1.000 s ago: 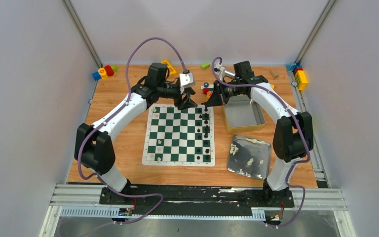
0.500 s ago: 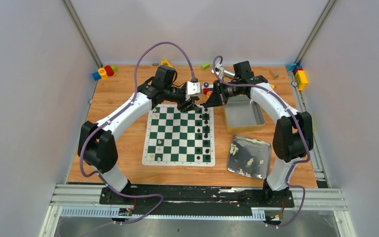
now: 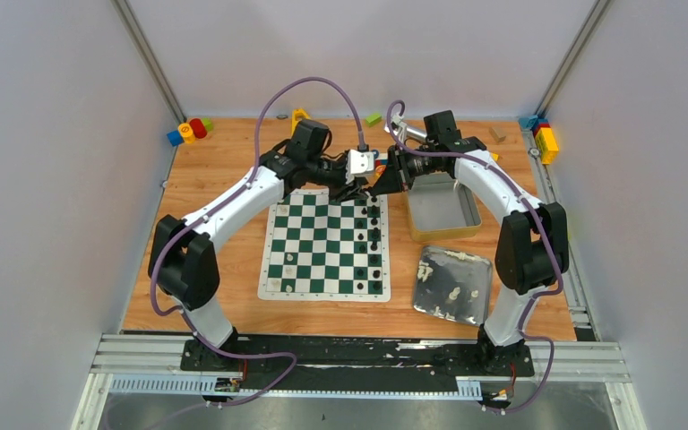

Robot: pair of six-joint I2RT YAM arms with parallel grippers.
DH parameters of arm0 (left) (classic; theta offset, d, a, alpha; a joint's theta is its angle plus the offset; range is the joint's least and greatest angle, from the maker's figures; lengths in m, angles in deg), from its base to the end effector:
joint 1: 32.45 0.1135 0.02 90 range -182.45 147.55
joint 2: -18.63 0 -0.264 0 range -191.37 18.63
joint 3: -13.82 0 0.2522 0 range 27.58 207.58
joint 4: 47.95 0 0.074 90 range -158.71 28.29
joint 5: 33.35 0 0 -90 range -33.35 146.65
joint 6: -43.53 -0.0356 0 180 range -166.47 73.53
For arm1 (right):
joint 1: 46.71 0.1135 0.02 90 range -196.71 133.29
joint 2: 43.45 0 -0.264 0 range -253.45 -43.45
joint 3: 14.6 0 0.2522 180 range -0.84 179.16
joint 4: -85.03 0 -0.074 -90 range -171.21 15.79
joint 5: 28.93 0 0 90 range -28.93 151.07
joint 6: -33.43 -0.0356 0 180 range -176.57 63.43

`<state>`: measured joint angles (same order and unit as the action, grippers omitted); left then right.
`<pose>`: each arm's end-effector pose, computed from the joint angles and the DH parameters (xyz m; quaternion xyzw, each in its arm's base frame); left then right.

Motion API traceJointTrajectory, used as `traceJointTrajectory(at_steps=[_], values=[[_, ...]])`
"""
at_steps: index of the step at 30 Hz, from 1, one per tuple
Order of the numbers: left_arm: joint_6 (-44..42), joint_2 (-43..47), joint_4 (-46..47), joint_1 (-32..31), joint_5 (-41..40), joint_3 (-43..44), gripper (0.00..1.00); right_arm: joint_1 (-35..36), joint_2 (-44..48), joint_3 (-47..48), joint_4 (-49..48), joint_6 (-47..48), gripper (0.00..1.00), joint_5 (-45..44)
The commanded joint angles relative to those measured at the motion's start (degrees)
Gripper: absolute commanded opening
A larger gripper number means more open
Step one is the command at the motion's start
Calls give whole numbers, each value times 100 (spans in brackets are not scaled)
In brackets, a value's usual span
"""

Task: Set up the chess pieces on the board
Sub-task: Place the chess piece on the chessboard.

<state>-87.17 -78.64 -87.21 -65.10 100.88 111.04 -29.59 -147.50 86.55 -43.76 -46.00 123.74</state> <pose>0.3087 -0.2273 0.3121 0.6293 0.5753 -0.3116 0.4195 0.3624 0.1447 0.2837 -0.3500 0.7506 0.5090 0.2345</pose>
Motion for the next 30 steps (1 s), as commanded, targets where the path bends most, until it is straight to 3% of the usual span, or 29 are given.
traceJointTrajectory(at_steps=[1,15,22,30], values=[[-33,-68,123,-57,-50,327,45,26,3,128,-62,13,0,220],[-10,-94,47,-84,-62,397,26,31,-63,155,-63,-15,0,237],[12,-118,-20,-118,-166,430,2,32,-54,172,-63,-70,1,270],[-64,31,-224,-117,-726,412,0,-125,115,28,126,67,40,-54]])
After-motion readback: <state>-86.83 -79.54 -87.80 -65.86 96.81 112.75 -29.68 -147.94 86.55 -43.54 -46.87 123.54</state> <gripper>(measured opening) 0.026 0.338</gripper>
